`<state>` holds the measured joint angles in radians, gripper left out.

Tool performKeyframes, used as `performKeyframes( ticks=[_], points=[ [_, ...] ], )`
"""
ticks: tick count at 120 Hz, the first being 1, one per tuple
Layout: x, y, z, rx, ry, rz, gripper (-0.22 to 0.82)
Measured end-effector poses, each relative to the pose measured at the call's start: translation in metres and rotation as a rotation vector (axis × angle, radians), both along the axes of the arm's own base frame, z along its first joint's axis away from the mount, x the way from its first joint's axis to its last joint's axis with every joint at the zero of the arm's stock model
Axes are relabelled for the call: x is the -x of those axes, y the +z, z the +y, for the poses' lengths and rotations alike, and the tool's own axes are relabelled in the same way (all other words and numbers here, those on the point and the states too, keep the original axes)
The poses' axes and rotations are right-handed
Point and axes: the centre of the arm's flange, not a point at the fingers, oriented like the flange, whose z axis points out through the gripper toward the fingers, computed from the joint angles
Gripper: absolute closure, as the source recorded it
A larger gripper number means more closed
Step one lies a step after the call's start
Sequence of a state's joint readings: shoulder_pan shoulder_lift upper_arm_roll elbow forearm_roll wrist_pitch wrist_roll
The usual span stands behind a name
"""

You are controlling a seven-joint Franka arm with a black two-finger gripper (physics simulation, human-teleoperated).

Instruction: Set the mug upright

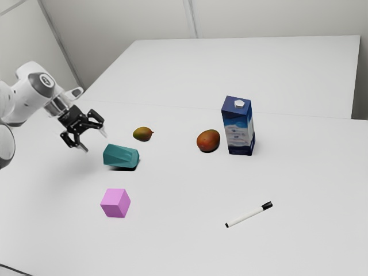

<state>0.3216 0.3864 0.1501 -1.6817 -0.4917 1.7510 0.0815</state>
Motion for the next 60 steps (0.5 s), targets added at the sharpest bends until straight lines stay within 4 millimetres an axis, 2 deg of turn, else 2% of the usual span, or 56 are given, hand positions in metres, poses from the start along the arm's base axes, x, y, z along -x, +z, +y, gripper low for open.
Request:
performKeyframes(
  ticks=[25, 60],
  points=[
    [-0.014, -0.019, -0.001, 0.046, 0.027, -0.047, 0.00],
    [-0.023, -0.042, -0.003, 0.111, 0.078, -0.088, 0.00]
  ],
)
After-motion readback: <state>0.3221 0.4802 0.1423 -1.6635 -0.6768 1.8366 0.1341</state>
